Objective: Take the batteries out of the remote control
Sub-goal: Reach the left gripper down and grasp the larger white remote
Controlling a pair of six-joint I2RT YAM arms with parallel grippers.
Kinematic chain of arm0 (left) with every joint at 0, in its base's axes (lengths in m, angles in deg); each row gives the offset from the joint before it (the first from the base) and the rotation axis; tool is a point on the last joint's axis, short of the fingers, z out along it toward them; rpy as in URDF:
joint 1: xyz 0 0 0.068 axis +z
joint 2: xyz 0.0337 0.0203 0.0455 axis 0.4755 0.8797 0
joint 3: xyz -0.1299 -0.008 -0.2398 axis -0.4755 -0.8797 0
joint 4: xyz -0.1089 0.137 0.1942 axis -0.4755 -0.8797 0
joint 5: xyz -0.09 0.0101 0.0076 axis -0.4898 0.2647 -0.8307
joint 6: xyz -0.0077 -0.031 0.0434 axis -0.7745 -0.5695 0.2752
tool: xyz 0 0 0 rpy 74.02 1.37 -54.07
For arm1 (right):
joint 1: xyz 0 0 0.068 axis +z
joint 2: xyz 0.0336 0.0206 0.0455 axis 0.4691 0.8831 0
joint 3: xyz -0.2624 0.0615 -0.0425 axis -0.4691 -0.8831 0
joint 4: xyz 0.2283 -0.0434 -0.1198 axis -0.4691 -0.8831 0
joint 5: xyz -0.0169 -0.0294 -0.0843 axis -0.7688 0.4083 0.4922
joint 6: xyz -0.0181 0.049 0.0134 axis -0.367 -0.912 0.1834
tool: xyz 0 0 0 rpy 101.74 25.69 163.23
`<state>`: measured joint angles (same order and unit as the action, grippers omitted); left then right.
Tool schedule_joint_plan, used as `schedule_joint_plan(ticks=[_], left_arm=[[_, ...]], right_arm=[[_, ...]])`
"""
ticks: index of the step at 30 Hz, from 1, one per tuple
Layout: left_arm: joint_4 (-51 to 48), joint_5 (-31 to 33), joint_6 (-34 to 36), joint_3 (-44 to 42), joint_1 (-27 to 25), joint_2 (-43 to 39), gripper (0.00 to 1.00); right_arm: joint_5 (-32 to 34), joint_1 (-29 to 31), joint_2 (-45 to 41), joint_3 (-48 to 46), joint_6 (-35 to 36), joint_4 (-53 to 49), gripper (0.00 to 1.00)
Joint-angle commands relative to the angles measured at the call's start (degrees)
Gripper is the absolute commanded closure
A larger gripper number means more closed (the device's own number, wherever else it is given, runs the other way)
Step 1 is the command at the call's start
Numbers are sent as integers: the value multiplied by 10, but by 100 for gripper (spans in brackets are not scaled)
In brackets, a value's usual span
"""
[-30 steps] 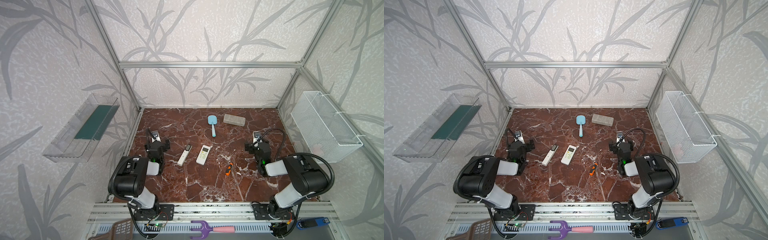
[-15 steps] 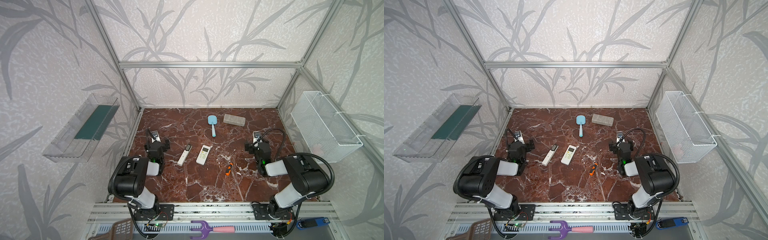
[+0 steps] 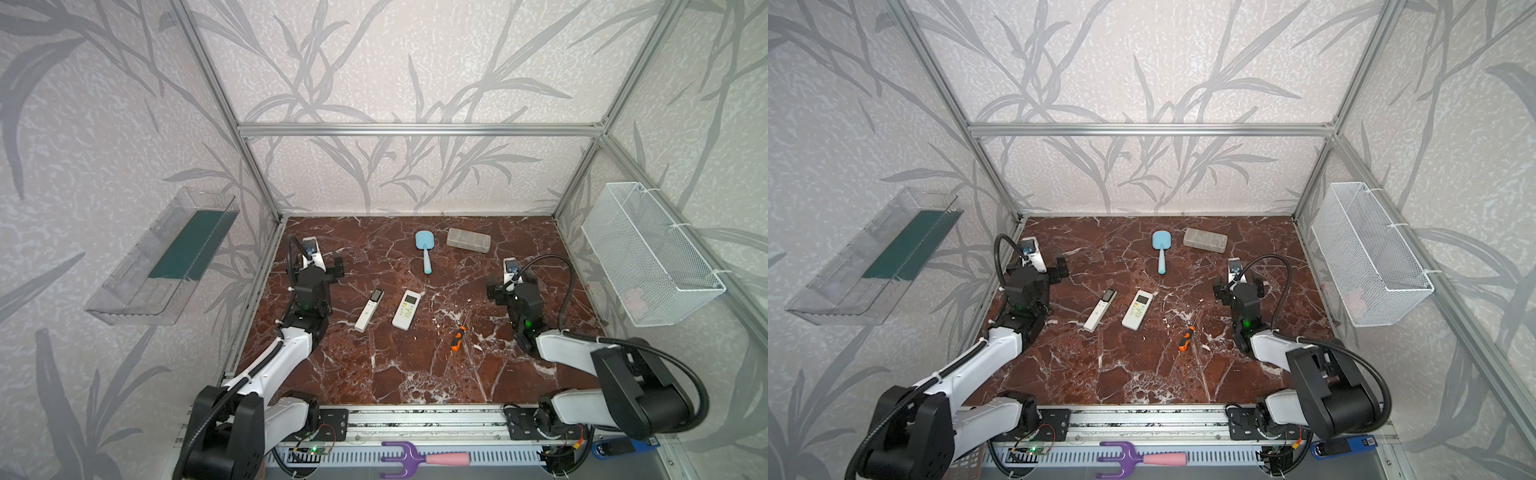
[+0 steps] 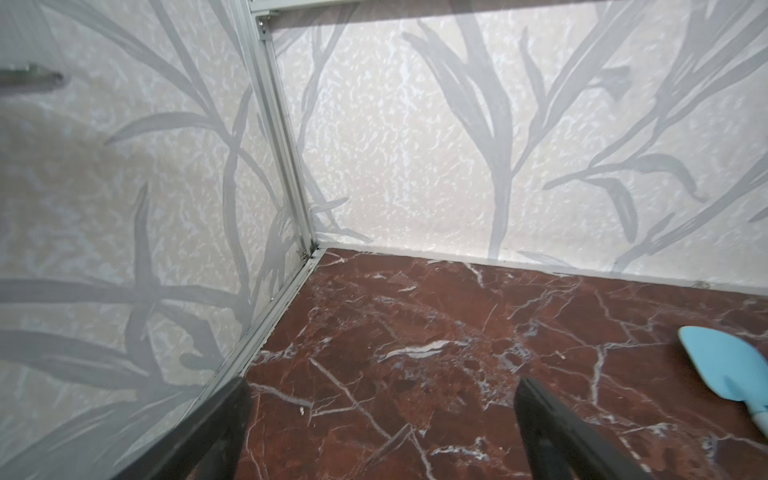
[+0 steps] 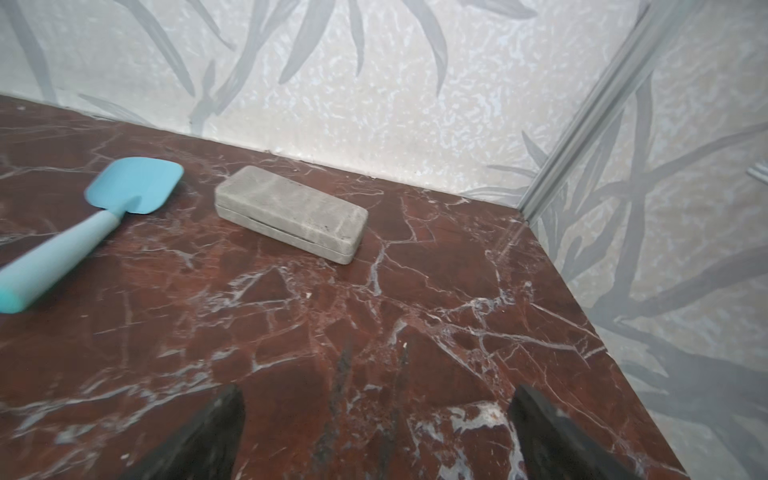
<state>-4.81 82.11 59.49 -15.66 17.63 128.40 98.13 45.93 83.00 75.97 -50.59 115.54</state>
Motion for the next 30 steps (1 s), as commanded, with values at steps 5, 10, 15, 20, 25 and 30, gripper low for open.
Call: schedule_joint_plan(ticks=[5,10,15,20,25,30], left_arm=[[-275,-98,-128,90,-51,3,1],[-414,-159,-171,160,-105,80,1],[-470,-169,-192,192,-182,163,1],[-468,-137,-175,212,-275,233,1],[-411,-220,-194,208,-298,281,1],[-397,-230,-202,219,-307,332,1]], right_arm=[[-24,66,-65,162,-190,-487,1],[10,161,-38,192,-273,-567,1],[42,253,50,260,-331,-624,1],[35,296,148,374,-372,-722,1],[30,307,160,387,-389,-750,1],[4,310,94,300,-416,-693,3]])
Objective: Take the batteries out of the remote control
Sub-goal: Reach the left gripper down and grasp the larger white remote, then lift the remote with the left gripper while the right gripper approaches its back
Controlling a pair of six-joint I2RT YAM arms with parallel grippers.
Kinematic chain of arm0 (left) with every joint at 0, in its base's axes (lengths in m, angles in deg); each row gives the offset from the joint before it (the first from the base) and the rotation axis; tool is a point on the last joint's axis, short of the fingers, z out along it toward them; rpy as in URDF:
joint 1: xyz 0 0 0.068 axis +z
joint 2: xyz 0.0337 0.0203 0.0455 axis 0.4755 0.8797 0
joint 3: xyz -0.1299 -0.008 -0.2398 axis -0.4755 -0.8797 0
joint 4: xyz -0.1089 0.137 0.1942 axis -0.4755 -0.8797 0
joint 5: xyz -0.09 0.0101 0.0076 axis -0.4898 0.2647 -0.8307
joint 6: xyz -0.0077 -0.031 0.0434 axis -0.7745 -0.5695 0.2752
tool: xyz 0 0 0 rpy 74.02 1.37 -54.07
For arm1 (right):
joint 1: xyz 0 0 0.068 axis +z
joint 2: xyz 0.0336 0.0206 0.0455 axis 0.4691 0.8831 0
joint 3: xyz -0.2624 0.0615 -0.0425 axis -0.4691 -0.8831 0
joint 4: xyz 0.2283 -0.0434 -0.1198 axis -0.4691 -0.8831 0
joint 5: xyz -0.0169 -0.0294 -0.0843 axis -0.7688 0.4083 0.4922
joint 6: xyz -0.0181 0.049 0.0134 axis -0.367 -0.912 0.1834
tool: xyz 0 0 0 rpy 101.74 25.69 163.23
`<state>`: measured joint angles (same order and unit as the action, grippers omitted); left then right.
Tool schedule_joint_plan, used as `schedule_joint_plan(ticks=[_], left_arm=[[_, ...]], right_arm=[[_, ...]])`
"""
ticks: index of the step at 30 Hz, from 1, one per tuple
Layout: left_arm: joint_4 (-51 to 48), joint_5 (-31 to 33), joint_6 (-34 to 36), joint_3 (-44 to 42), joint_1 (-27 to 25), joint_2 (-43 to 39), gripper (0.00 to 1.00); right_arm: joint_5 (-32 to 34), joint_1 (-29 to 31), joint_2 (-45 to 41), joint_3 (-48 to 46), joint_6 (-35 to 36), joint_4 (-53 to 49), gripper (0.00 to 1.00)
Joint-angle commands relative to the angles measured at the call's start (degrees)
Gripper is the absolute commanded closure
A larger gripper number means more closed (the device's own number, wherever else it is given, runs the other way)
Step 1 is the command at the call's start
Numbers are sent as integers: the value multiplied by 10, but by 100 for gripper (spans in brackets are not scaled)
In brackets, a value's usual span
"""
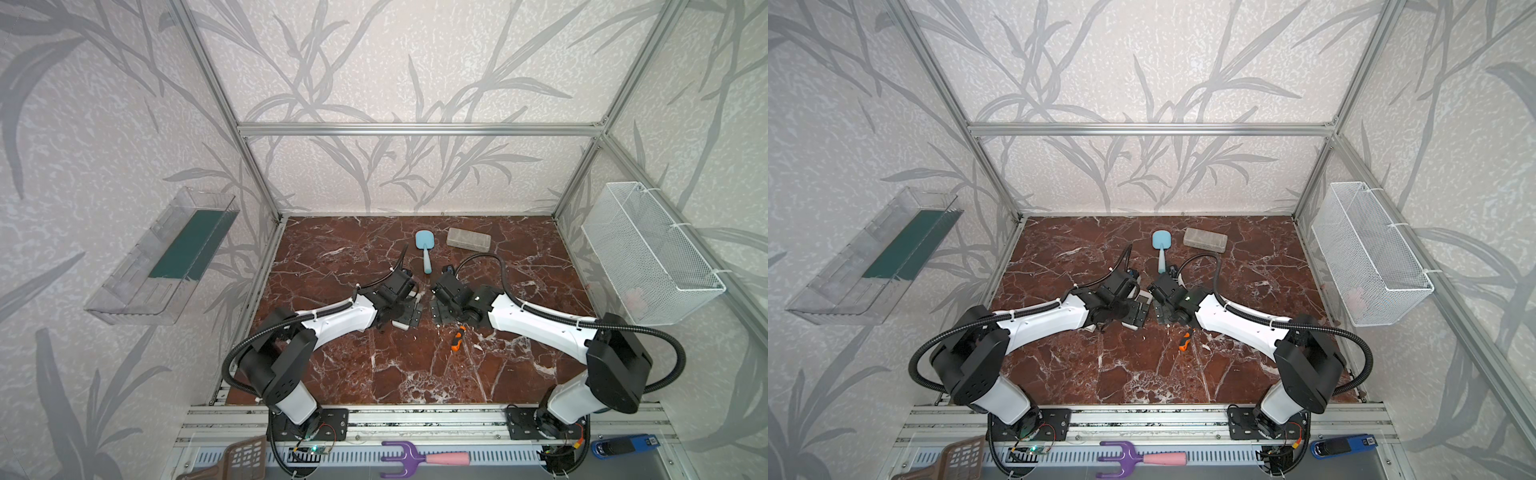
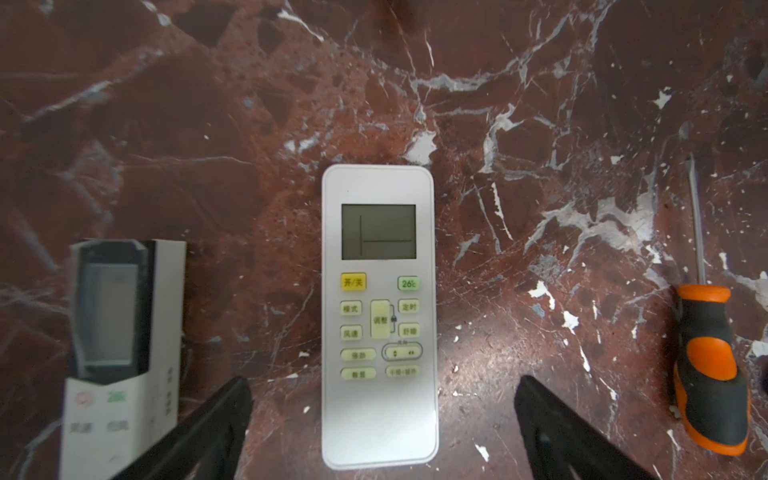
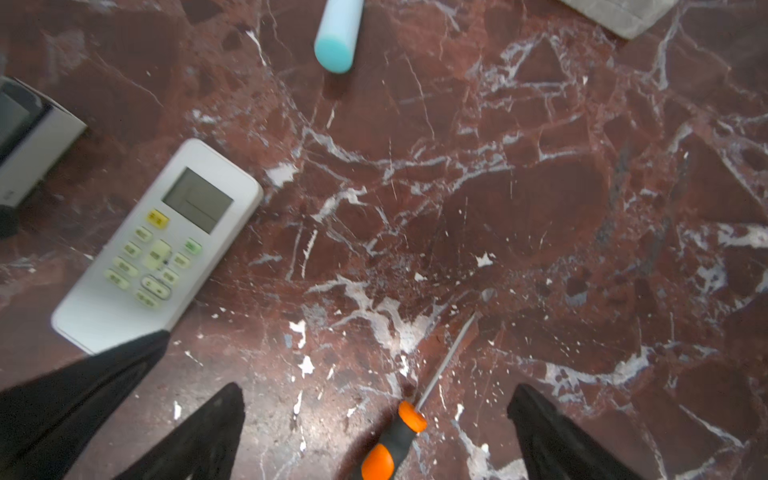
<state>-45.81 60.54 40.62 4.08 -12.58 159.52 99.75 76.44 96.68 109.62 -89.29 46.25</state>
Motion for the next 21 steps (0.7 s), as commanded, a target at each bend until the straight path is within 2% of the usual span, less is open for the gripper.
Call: schedule_joint_plan(ticks=[1,6,9,12,16,19,21], left_arm=[[13,-14,-10,25,-6,34,1],[-29,8,-7,69,-10,90,6],[-51,23,-10,95,-15,117,15],[-70,30,-19,119,-17,139,30],[-116,28,-32,165,-17,170,58],[-141,30,-42,191,-17,185,68],[-150,27,-47,200,-18,187,72]], right_arm=[[-21,6,-63,-59,-31,19,5],[-52,7,-163,-166,-60,121,13],[-52,7,-211,-212,-69,167,15],[-46,8,-234,-233,-72,190,16],[-64,8,-224,-223,-56,197,16],[-92,7,-209,-220,-57,209,15],[-116,7,-205,-227,-64,229,15]])
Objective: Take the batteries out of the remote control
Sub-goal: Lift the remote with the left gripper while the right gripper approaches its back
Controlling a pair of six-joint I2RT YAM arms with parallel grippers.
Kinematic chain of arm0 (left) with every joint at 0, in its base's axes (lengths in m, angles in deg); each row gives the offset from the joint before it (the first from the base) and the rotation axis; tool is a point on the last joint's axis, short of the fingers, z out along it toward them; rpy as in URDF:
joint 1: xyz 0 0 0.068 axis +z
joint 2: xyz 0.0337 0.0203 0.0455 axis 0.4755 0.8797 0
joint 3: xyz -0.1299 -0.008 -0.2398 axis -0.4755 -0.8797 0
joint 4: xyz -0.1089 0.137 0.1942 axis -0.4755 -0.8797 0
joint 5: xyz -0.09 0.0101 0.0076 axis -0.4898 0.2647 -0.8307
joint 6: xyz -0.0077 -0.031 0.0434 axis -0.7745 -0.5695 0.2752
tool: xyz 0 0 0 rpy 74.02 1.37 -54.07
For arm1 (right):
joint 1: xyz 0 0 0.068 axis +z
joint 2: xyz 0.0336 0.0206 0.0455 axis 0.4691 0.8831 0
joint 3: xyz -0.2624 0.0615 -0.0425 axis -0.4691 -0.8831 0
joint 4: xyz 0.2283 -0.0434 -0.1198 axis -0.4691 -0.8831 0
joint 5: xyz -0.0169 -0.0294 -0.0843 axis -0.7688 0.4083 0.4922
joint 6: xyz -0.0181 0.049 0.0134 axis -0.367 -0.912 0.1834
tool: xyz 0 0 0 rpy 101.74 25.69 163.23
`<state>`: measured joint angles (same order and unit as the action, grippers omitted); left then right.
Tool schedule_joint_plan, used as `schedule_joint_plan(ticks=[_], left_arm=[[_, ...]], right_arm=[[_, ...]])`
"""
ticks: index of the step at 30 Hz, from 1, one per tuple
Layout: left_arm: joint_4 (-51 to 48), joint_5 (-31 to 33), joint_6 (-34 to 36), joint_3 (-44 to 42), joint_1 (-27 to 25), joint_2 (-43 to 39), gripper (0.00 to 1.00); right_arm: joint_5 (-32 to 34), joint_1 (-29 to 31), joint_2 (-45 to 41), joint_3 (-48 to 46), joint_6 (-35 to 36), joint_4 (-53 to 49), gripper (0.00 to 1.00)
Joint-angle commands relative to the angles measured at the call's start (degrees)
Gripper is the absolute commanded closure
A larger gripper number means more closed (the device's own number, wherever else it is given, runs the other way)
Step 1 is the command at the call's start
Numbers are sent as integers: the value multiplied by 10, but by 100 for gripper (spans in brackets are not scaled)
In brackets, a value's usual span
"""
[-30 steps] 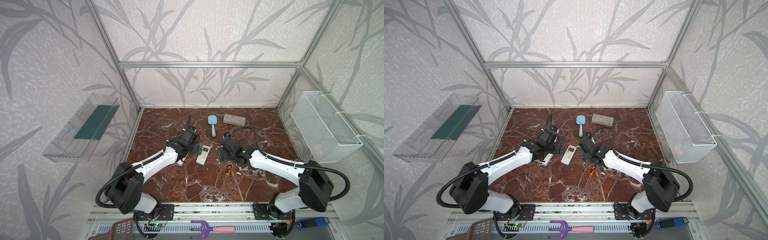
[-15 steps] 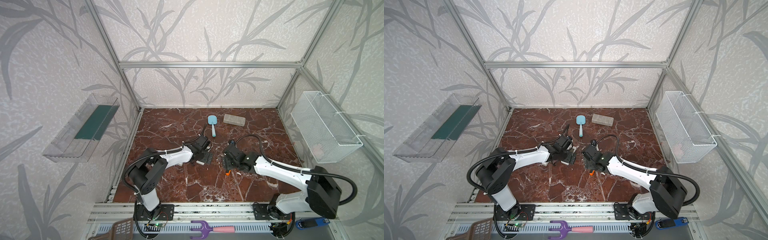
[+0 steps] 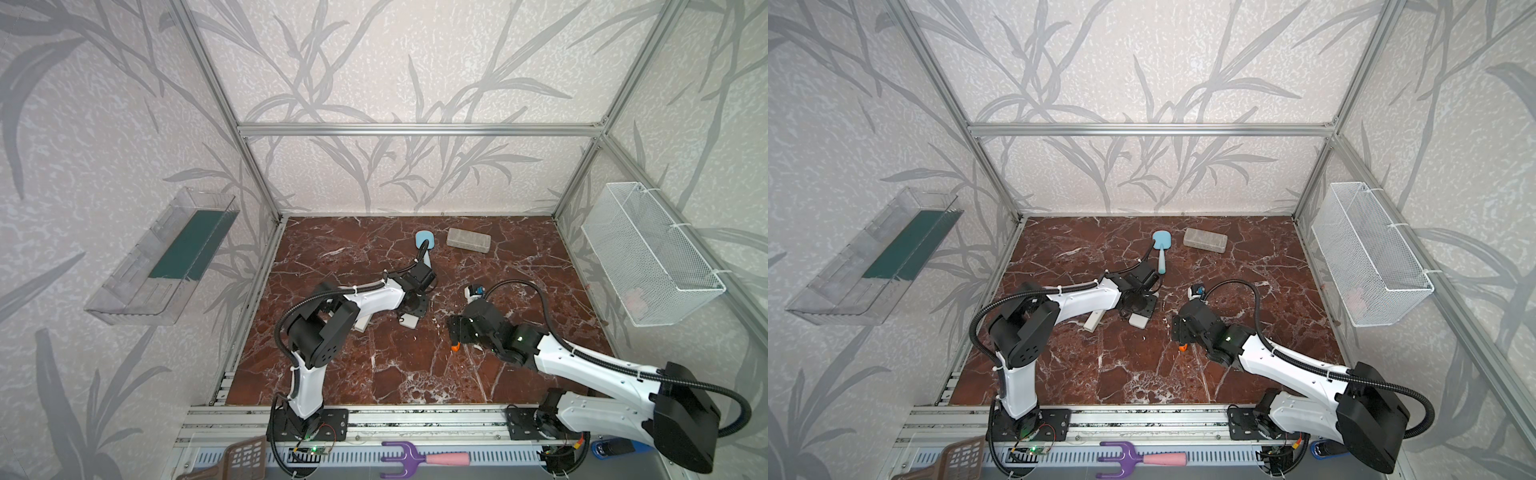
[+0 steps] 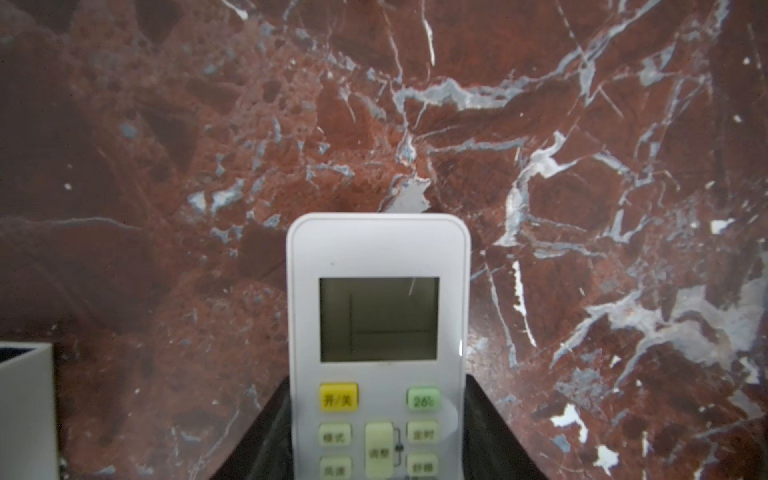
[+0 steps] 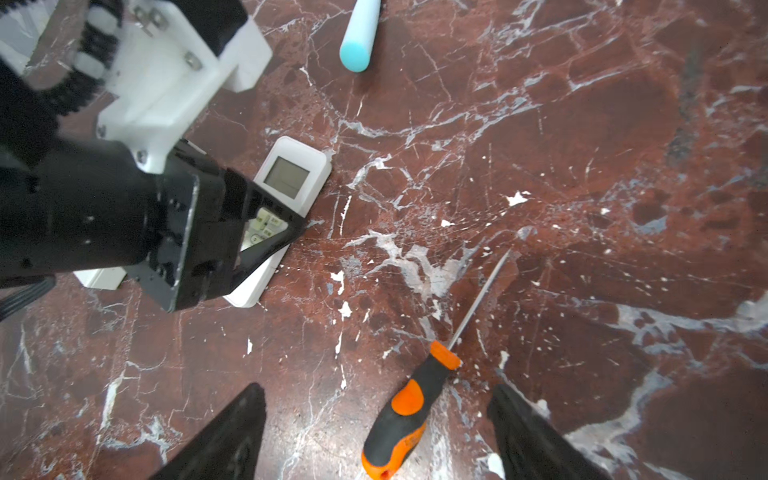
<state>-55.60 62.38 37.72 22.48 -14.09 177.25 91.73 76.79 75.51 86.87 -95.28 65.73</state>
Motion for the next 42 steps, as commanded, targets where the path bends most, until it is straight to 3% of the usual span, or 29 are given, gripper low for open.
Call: schedule_joint_plan(ticks=[1,20,32,42], left_arm=[[-53,9,-21,16,-3,7,73],[63,-30,-116,-92,1,-154,75],[149,-96,-188,-141,3,-195,75],[155,-99,-198,-157,3,-221,75]], right_arm=[[-47,4,7,-7,-10,54,15],[-157,10,63,-36,-110,241,19],[-182,22,132,-10,-134,296,21],[-199,22,167,18,-136,309,36]])
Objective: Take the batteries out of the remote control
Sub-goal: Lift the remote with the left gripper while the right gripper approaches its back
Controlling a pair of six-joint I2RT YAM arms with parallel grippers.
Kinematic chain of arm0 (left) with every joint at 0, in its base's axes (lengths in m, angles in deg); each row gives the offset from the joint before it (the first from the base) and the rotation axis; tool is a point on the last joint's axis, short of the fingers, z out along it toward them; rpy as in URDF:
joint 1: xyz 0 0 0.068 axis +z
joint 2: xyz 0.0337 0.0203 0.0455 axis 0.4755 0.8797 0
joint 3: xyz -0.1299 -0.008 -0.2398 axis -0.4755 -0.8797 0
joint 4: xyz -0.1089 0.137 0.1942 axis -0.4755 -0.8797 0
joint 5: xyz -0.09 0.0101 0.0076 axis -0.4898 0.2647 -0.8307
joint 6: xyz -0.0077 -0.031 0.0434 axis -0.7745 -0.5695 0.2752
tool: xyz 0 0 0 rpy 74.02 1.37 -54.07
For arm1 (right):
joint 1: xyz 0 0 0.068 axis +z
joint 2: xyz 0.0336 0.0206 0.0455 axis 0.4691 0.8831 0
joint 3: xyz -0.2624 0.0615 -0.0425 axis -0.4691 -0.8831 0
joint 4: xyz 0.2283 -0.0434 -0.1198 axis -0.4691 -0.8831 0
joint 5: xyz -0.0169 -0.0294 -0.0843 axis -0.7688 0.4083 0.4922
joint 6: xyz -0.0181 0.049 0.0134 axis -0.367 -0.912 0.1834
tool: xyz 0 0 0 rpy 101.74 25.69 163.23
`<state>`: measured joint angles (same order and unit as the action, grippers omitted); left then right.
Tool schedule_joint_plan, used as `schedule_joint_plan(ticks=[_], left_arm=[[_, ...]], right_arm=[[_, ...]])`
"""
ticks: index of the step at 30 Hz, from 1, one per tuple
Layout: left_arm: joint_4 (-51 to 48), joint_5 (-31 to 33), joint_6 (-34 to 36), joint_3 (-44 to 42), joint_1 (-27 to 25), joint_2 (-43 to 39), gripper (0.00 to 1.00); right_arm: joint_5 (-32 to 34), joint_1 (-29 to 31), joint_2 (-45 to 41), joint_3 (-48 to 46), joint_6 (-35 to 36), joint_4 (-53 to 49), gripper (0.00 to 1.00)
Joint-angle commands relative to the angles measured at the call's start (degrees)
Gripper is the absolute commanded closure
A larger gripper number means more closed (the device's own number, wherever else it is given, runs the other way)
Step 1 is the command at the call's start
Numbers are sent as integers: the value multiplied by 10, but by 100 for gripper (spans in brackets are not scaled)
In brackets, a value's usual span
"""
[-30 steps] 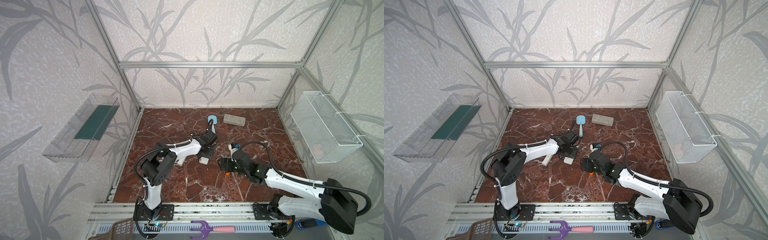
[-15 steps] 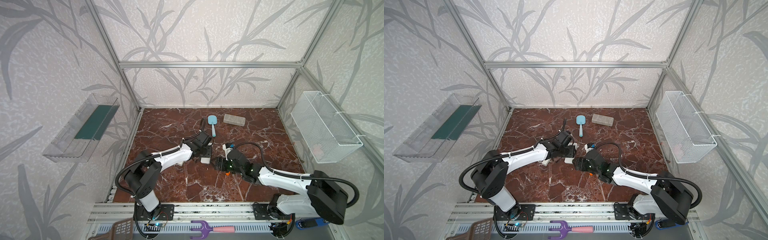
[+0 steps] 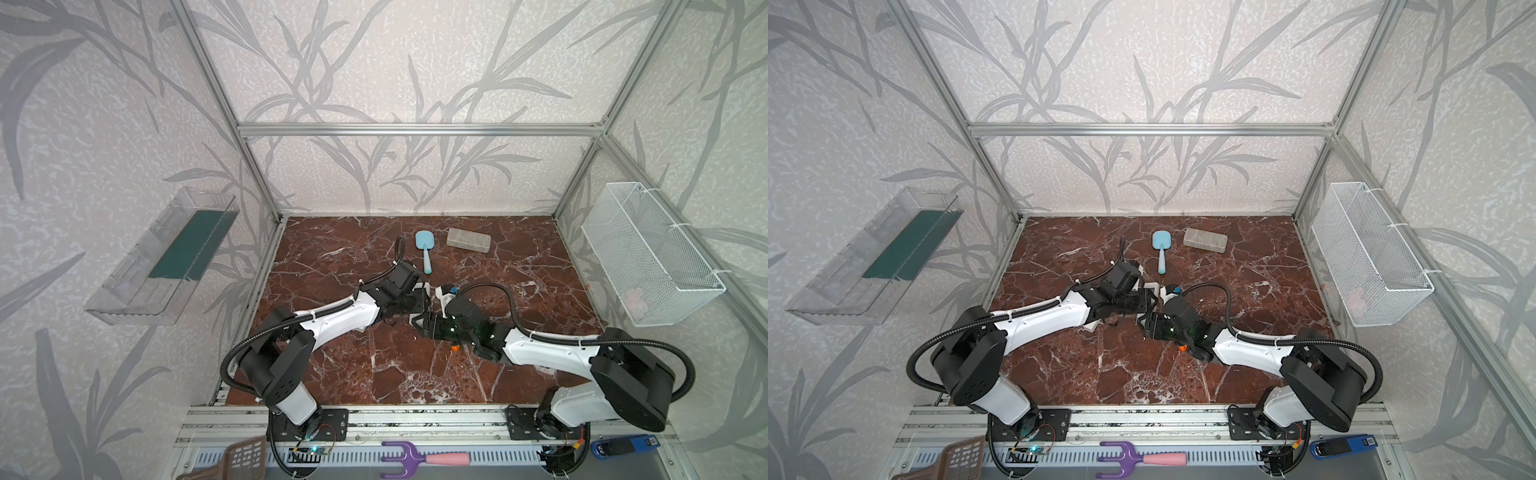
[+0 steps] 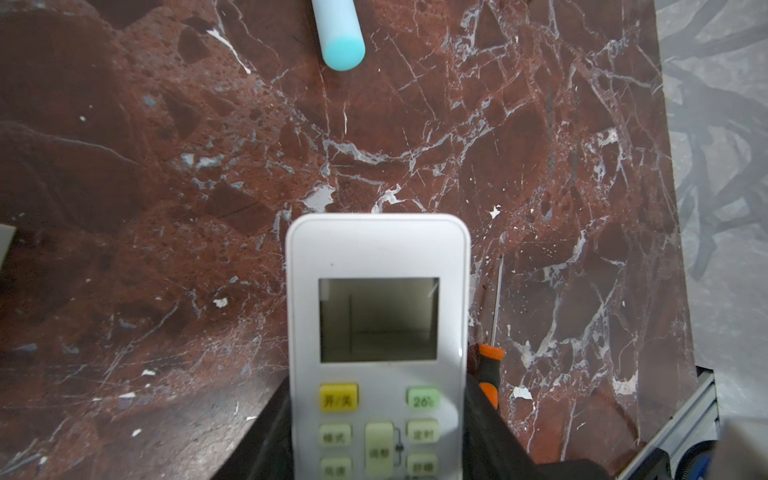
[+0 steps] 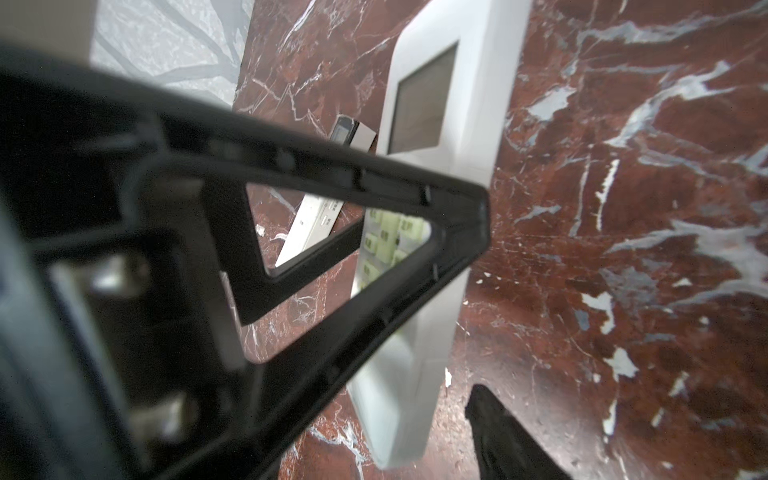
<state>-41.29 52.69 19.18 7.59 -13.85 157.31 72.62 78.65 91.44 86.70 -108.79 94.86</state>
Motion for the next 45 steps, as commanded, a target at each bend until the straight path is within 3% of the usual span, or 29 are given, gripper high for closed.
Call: schedule_joint_plan(ticks=[1,13,24,37,45], left_arm=[[13,-1,-13,-9,1,-23,75],[16,3,-14,-23,2,-48,75],[20,0,-20,-37,2,-61,75],[36,-3,-38,-52,4,-75,74],[47,-3,-50,-64,5,-84,73]], right_arm=[[-9,4,9,21,-1,18,37],[-8,4,19,41,8,18,54],[5,4,22,53,22,15,63],[10,4,27,49,7,56,62],[15,4,25,49,7,70,73]])
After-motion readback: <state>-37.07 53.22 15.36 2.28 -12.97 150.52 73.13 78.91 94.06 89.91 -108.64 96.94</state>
